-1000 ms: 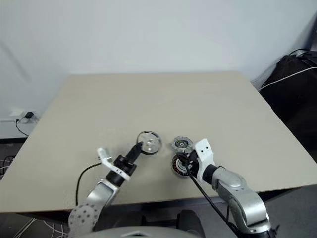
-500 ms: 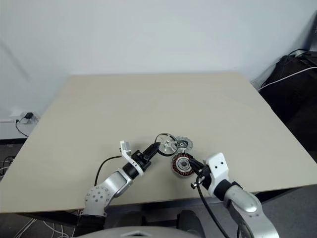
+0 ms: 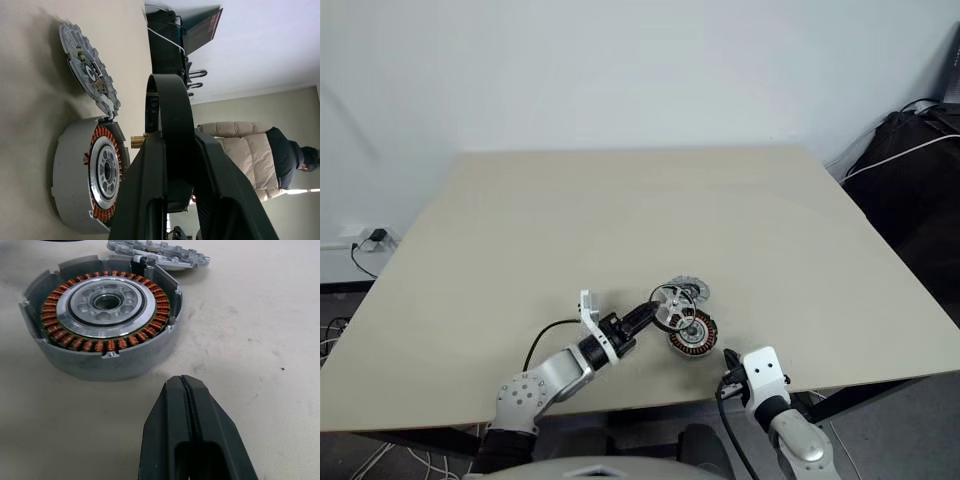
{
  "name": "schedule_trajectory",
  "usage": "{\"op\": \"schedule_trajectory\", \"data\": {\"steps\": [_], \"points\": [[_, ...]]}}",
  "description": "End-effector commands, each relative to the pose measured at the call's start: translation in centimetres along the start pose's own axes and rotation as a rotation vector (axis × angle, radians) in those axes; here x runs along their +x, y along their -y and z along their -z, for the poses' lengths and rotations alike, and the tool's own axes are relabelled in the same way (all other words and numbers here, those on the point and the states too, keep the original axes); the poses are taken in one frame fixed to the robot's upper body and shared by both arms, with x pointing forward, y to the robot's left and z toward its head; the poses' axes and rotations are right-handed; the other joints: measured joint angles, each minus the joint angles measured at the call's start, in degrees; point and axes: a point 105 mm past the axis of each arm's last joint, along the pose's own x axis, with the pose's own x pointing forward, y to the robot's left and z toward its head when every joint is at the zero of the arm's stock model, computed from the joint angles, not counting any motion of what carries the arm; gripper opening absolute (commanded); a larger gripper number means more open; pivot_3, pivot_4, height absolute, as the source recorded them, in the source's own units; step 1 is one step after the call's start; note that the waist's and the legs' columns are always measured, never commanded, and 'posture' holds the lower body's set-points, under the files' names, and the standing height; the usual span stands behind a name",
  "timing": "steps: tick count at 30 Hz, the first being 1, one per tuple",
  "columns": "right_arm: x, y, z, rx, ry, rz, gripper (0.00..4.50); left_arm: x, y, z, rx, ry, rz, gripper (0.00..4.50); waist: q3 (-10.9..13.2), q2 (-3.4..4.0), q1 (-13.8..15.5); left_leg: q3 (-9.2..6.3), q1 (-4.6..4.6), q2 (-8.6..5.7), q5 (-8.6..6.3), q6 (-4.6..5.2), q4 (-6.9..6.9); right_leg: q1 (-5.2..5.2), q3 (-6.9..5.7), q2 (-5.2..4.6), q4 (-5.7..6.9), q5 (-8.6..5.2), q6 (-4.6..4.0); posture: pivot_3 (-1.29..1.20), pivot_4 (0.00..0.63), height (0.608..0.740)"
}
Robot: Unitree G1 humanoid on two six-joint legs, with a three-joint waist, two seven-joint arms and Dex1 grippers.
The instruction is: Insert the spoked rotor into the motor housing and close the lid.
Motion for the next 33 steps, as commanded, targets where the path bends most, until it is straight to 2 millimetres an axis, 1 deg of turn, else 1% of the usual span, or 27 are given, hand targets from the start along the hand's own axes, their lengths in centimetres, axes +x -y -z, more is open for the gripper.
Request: {"op": "schedule_trajectory", "data": {"steps": [1,9,15,22,33], "points": [[0.4,0.3,-1.3,-0.019,0.065,0.003,0.0,2.3,2.2,1.7,-0.046,-0.058,0.112,0.39,-0.03,0.05,0.01,-0.01,0.0,0.0,0.0,0.0,0.01,0.01,-0.01,0.0,0.0,0.0,0.0,0.0,0.0,0.74],[0.6,0.4,-1.7,-0.028,0.08,-0.004,0.0,3.7,1.9,3.0,-0.053,-0.133,0.118,0.39,-0.07,0.12,0.02,-0.02,0.0,-0.05,0.0,0.01,0.01,0.04,0.0,0.02,-0.01,0.0,0.0,0.0,0.0,0.74],[0.5,0.2,-1.8,-0.029,0.08,-0.007,0.0,4.6,2.2,3.7,-0.049,-0.174,0.141,0.39,-0.12,0.18,0.05,-0.04,0.0,-0.08,0.0,0.02,0.01,0.07,0.0,0.02,-0.01,0.0,-0.01,0.0,0.0,0.74],[0.3,0.2,-1.8,-0.026,0.073,-0.002,0.0,4.9,2.6,4.5,-0.059,-0.215,0.168,0.39,-0.14,0.21,0.05,-0.05,0.0,-0.08,0.0,0.03,0.02,0.06,0.01,0.0,-0.01,0.0,-0.01,0.0,0.0,0.74],[0.2,-0.1,-1.9,-0.028,0.069,-0.006,0.0,6.0,2.8,5.0,-0.054,-0.238,0.178,0.39,-0.15,0.23,0.16,-0.08,0.0,-0.11,0.0,0.03,0.04,0.07,0.0,0.01,-0.01,0.01,0.0,0.0,0.0,0.74]]}}
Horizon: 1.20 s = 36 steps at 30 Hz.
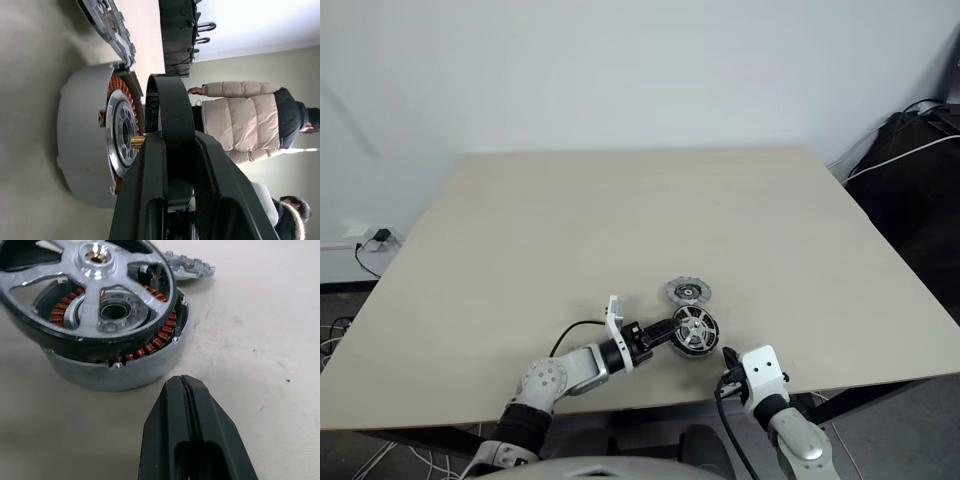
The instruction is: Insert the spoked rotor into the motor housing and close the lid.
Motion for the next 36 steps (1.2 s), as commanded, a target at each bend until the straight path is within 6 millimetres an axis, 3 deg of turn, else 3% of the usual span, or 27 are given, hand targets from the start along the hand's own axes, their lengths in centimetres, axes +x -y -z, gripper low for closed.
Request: {"op": "schedule_trajectory", "data": {"steps": [1,16,26,29,36], "points": [[0.1,0.0,-1.6,-0.021,0.055,0.004,0.0,4.0,4.7,1.5,-0.032,-0.015,0.191,0.39,-0.01,0.02,-0.01,0.0,0.0,-0.01,0.0,0.0,0.0,0.01,0.0,0.0,0.0,0.0,0.01,0.0,0.0,0.74],[0.1,-0.1,-1.9,-0.021,0.056,0.004,0.0,4.4,4.4,2.1,-0.032,-0.054,0.178,0.39,-0.07,0.1,-0.04,-0.02,-0.04,-0.09,-0.02,0.05,-0.01,0.12,0.07,-0.01,0.0,0.01,-0.01,0.0,0.0,0.74],[0.2,-0.2,-2.0,-0.02,0.057,0.003,0.0,4.3,4.3,1.8,-0.015,-0.045,0.173,3.67,-0.18,0.13,0.18,-0.06,0.07,-0.12,-0.03,0.08,0.03,0.14,0.06,-0.03,-0.03,0.0,0.0,0.0,0.0,0.74],[0.2,-0.2,-1.9,-0.021,0.055,0.003,0.0,4.1,4.3,1.4,0.007,-0.025,0.175,4.46,-0.26,0.21,0.27,-0.07,0.1,-0.14,-0.03,0.1,0.1,0.2,0.06,-0.07,-0.04,0.06,0.1,0.0,0.0,0.74],[0.3,-0.1,-2.0,-0.024,0.057,0.0,0.0,3.4,4.9,0.2,0.101,0.032,0.168,4.46,-0.29,0.28,0.08,-0.14,0.13,-0.17,0.0,0.13,0.12,0.18,0.09,-0.08,-0.04,0.17,0.27,0.0,0.0,0.74]]}}
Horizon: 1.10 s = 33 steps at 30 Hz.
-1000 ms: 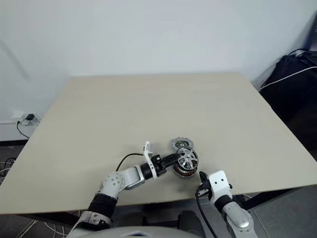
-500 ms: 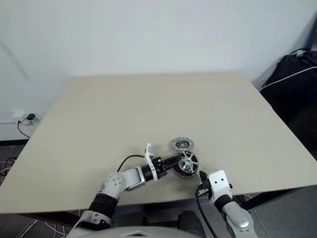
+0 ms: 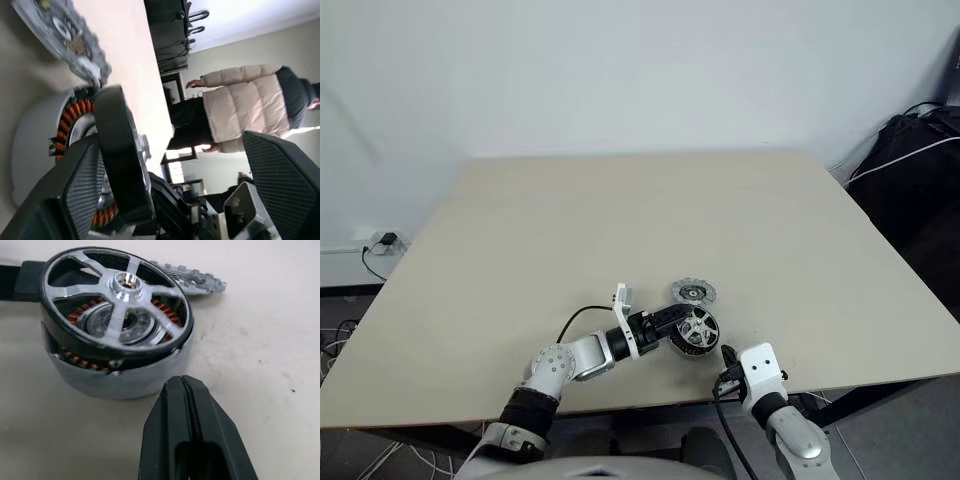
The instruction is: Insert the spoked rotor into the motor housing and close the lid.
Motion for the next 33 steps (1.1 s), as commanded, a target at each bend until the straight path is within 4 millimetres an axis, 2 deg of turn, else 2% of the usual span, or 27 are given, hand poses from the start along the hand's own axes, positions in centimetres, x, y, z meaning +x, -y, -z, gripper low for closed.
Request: {"op": "schedule_trajectory", "data": {"steps": [1,8,13,16,19,21,25,28,33], "points": [[0.3,0.1,-1.4,-0.022,0.047,-0.003,0.0,2.3,3.7,0.3,0.005,0.062,0.127,4.46,-0.02,0.04,-0.12,-0.01,-0.01,0.0,0.0,0.0,0.0,-0.02,0.04,0.03,0.0,0.0,-0.01,0.0,0.0,0.74],[0.6,0.1,-1.6,-0.025,0.049,-0.012,0.0,1.9,4.1,-0.6,0.1,0.098,0.107,4.46,-0.01,0.02,0.02,0.03,-0.16,-0.2,-0.02,0.07,-0.07,-0.02,0.31,0.02,-0.01,0.06,-0.15,0.0,0.0,0.74],[0.6,0.1,-1.7,-0.027,0.053,-0.012,0.0,1.3,3.7,-1.4,0.232,0.146,0.046,4.46,-0.01,0.01,0.01,0.06,-0.15,-0.29,-0.06,0.15,-0.06,-0.04,0.38,-0.03,-0.06,0.05,-0.13,0.0,0.0,0.74],[0.7,0.0,-2.2,-0.027,0.066,-0.011,0.0,0.4,3.2,-2.7,0.436,0.234,-0.031,4.46,-0.03,0.04,0.0,0.08,-0.15,-0.29,-0.06,0.15,-0.08,0.0,0.41,-0.03,-0.06,0.06,-0.15,0.0,0.0,0.74],[1.2,-0.2,-3.8,0.009,0.113,-0.018,0.0,-1.6,2.9,-4.5,0.749,0.391,-0.146,4.46,-0.02,0.04,0.04,0.17,-0.15,-0.3,-0.06,0.15,-0.11,0.0,0.51,-0.03,-0.06,0.18,-0.34,0.0,0.0,0.74],[1.6,-0.4,-5.0,0.04,0.145,-0.026,0.0,-3.1,2.6,-5.0,0.934,0.442,-0.212,4.46,0.02,-0.02,-0.02,0.17,-0.15,-0.29,-0.07,0.15,-0.11,-0.05,0.53,-0.01,-0.05,0.19,-0.33,0.0,0.0,0.74],[2.6,-0.8,-7.2,0.078,0.203,-0.052,0.0,-6.2,1.1,-5.3,1.062,0.485,-0.311,4.46,-0.04,0.06,-0.1,0.12,-0.07,-0.26,-0.07,0.15,-0.11,-0.15,0.54,0.0,-0.05,0.17,-0.21,0.0,0.0,0.74],[3.9,-1.6,-8.2,0.093,0.204,-0.084,0.0,-8.6,-0.1,-4.9,1.106,0.482,-0.387,3.82,-0.05,0.09,-0.14,0.11,-0.07,-0.24,-0.09,0.16,-0.14,-0.32,0.51,-0.02,-0.05,0.05,-0.02,0.0,0.0,0.74],[5.1,-2.4,-8.8,0.084,0.191,-0.117,0.0,-11.0,-1.3,-3.9,1.199,0.47,-0.508,2.16,-0.04,0.06,0.74,0.15,-0.18,-0.35,-0.13,0.25,-0.15,-0.45,0.51,-0.21,-0.05,0.22,-0.29,0.0,0.0,0.74]]}}
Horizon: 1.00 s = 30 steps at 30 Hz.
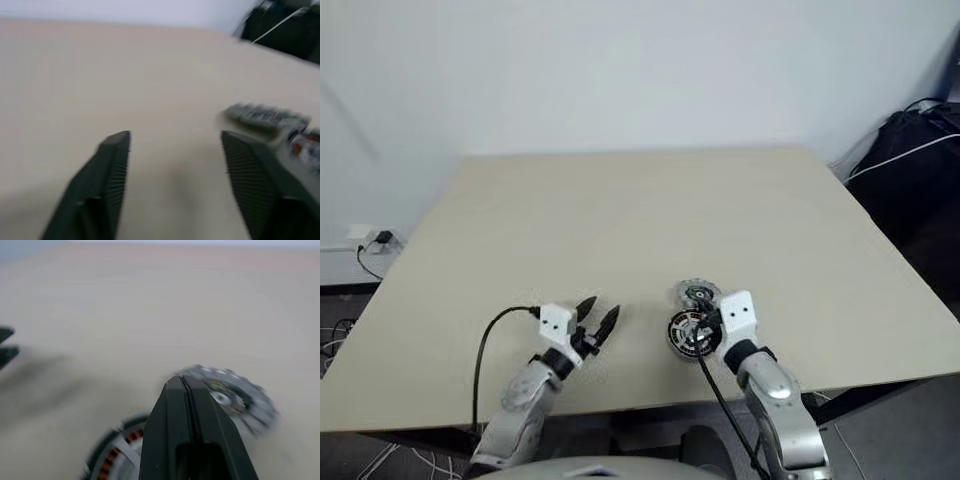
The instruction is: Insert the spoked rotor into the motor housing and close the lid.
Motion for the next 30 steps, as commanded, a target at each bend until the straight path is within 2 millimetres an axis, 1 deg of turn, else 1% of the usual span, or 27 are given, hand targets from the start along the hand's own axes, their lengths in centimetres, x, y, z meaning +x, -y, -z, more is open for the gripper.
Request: {"op": "schedule_trajectory", "data": {"steps": [1,3,5,6,10,11,13,14,16,18,22,25,28,30], "points": [[0.5,-0.3,-0.7,-0.01,0.01,-0.021,0.0,-0.7,0.0,-1.8,0.087,0.079,-0.03,1.8,-0.02,-0.02,0.38,0.03,0.0,-0.02,-0.03,0.06,0.0,0.0,0.0,-0.04,0.0,0.0,0.0,0.0,0.0,0.74],[0.3,-0.4,-0.1,-0.01,-0.016,-0.037,0.0,-1.3,0.0,-1.5,0.081,0.078,-0.062,1.15,-0.02,-0.02,0.57,0.09,0.0,-0.05,-0.09,0.14,0.0,0.0,0.0,-0.12,-0.02,-0.01,0.0,0.0,0.0,0.74],[0.0,-0.4,0.2,-0.009,-0.031,-0.044,0.0,-1.5,0.0,-1.5,0.079,0.081,-0.077,0.48,-0.02,-0.02,0.75,0.21,-0.02,-0.09,-0.17,0.27,0.0,-0.06,-0.01,-0.25,-0.03,-0.01,0.01,0.0,0.0,0.74],[-0.3,-0.3,0.9,-0.008,-0.056,-0.046,0.0,-1.7,0.1,-1.3,0.072,0.074,-0.078,0.2,-0.02,-0.03,0.79,0.24,-0.04,-0.1,-0.18,0.29,0.0,-0.07,-0.02,-0.3,-0.03,-0.02,0.01,0.0,0.0,0.74],[-2.0,0.4,4.1,0.008,-0.175,-0.036,0.0,-1.9,0.4,-0.9,0.051,0.063,-0.087,0.2,-0.04,-0.05,0.78,0.38,-0.04,-0.11,-0.23,0.37,0.01,-0.08,0.0,-0.32,-0.05,-0.02,0.02,0.0,0.0,0.74],[-2.1,0.5,4.5,0.005,-0.195,-0.035,0.0,-1.8,0.5,-0.9,0.052,0.062,-0.086,0.2,-0.08,-0.01,0.7,0.43,-0.04,-0.11,-0.23,0.38,0.02,-0.1,0.02,-0.32,-0.05,-0.02,0.02,0.0,0.0,0.74],[-2.3,0.8,5.2,-0.002,-0.229,-0.022,0.0,-1.7,0.5,-0.8,0.059,0.064,-0.082,0.2,-0.18,-0.16,0.56,0.47,0.02,-0.07,-0.24,0.38,0.03,-0.07,0.04,-0.29,-0.04,-0.01,0.09,0.0,0.0,0.74],[-2.3,0.8,5.2,-0.005,-0.232,-0.02,0.0,-1.6,0.4,-0.8,0.071,0.067,-0.082,0.2,-0.21,-0.22,0.56,0.46,0.04,-0.06,-0.23,0.38,0.04,-0.04,0.03,-0.27,-0.03,-0.14,0.36,0.0,0.0,0.74],[-2.3,0.8,4.7,-0.011,-0.219,-0.025,0.0,-1.5,0.3,-0.8,0.095,0.073,-0.082,0.2,-0.24,-0.24,0.58,0.46,0.08,-0.04,-0.24,0.37,0.05,-0.01,0.02,-0.27,-0.03,-0.14,0.44,0.0,0.0,0.74],[-2.2,0.8,3.6,-0.027,-0.2,-0.047,0.0,-1.4,0.3,-0.8,0.105,0.08,-0.084,0.2,-0.27,-0.2,0.63,0.47,0.08,-0.05,-0.24,0.37,0.06,0.0,0.02,-0.28,-0.03,-0.12,0.49,0.0,0.0,0.74],[-2.3,0.9,0.8,-0.137,-0.173,-0.128,0.0,-1.4,0.2,-0.2,0.11,0.073,-0.081,0.2,-0.26,-0.18,0.73,0.54,0.07,-0.07,-0.23,0.38,0.1,0.0,0.05,-0.3,-0.04,-0.09,0.51,0.0,0.0,0.74],[-2.9,1.2,-0.1,-0.216,-0.206,-0.197,0.0,-1.3,0.3,0.3,0.096,0.067,-0.073,0.2,-0.24,-0.24,0.77,0.57,0.03,-0.09,-0.24,0.41,0.09,-0.06,0.07,-0.27,-0.05,0.07,0.23,0.0,0.0,0.74],[-3.4,1.4,-0.4,-0.29,-0.255,-0.267,0.61,-1.4,0.5,0.8,0.081,0.059,-0.067,0.17,-0.21,-0.3,0.88,0.57,0.03,-0.09,-0.24,0.42,0.09,-0.03,0.06,-0.24,-0.1,0.07,0.23,0.0,0.0,0.74],[-3.6,1.6,-0.4,-0.331,-0.286,-0.299,1.26,-1.4,0.7,1.1,0.071,0.052,-0.066,0.17,-0.21,-0.32,0.99,0.58,0.03,-0.09,-0.24,0.43,0.1,-0.02,0.05,-0.24,-0.1,0.07,0.24,0.0,0.0,0.74]]}}
